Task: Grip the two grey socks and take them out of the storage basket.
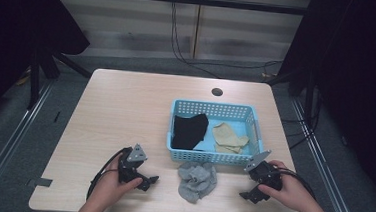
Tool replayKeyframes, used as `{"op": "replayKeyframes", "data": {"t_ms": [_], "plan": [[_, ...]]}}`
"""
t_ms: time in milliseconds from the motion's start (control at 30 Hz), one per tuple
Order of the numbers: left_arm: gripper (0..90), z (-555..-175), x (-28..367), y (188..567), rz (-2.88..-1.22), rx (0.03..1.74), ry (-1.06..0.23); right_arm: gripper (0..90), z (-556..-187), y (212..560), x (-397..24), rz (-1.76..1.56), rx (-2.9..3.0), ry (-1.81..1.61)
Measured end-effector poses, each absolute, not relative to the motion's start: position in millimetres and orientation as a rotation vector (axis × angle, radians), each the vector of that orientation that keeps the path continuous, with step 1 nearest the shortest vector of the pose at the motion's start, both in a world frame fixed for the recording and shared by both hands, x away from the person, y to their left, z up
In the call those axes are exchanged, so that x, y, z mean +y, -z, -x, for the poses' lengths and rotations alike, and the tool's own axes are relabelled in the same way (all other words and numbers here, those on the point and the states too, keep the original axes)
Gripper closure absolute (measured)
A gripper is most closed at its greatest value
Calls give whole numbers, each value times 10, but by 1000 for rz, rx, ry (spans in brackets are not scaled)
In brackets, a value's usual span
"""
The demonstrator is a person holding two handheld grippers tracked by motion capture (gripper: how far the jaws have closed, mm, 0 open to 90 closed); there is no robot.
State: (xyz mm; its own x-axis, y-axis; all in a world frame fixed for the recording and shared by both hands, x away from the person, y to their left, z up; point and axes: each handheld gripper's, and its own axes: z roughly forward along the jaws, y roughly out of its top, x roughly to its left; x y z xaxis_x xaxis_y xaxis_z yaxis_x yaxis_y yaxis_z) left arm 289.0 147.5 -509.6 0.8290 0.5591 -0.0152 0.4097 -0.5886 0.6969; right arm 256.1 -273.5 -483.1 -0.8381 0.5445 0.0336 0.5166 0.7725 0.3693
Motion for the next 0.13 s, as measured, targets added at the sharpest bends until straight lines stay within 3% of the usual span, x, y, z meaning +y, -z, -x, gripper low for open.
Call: {"op": "replayKeyframes", "data": {"t_ms": [133], "plan": [[0,-2892,1476,5096,-2281,703,-265,111,-2552,4834,-2744,-874,2877,-580]]}}
